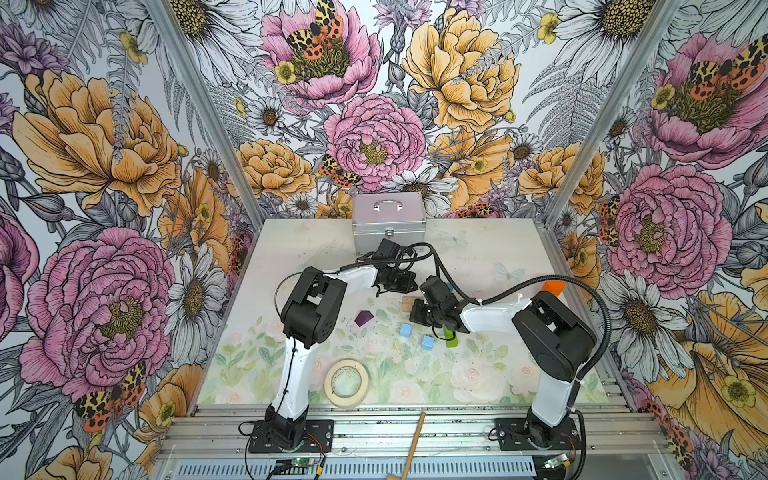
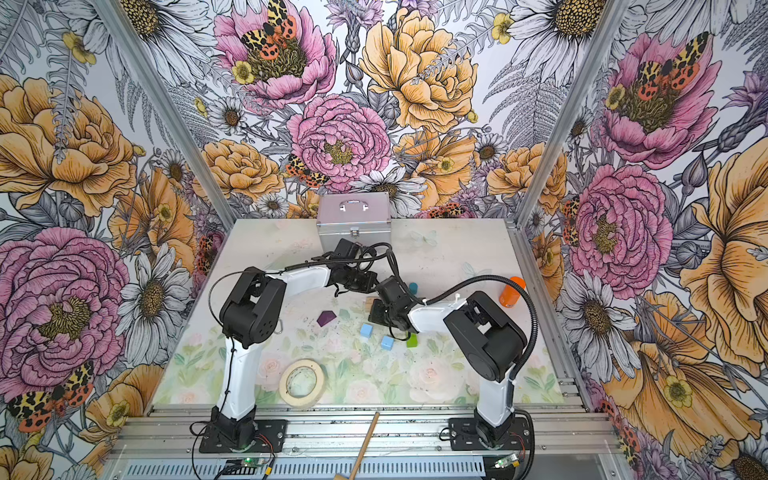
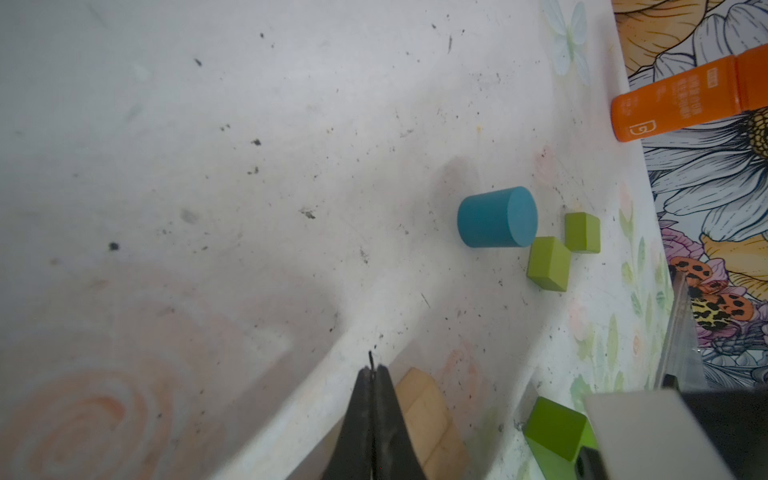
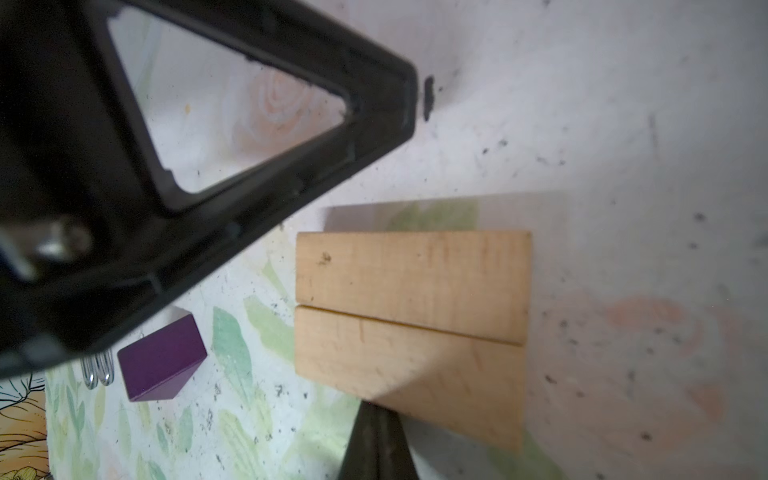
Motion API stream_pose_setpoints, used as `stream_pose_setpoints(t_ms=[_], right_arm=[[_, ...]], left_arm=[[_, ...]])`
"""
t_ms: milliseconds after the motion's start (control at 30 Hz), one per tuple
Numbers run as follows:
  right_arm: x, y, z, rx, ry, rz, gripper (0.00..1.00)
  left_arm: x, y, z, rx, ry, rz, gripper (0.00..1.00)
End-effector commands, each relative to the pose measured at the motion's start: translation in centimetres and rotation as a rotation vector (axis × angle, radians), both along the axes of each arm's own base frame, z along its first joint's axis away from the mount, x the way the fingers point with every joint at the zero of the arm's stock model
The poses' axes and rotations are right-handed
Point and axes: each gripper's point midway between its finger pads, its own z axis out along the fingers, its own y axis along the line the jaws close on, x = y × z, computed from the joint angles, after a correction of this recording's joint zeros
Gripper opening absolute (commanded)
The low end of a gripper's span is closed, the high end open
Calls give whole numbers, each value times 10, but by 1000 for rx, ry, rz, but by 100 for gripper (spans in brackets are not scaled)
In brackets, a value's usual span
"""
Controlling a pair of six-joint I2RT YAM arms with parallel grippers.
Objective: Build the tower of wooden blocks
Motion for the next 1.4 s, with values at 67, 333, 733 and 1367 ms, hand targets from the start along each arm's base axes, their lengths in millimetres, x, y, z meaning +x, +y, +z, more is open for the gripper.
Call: stream_pose_setpoints(t_ms=[67,333,733,1367], right_arm=[[-17,-17,-17,-81,65,-4,0],[-14,-15,6,-101,17,30,0],[-1,-35,107,-151,-176,44,0],[-34,-147,143,-331,-181,-80,9]], left_arm=[[5,-1,2,3,-20,-7,0],[14,-1,23,-27,-70,36,0],[34,27,109,-111,-260,171,0],[-37,121,213,-139,-548,366,8]])
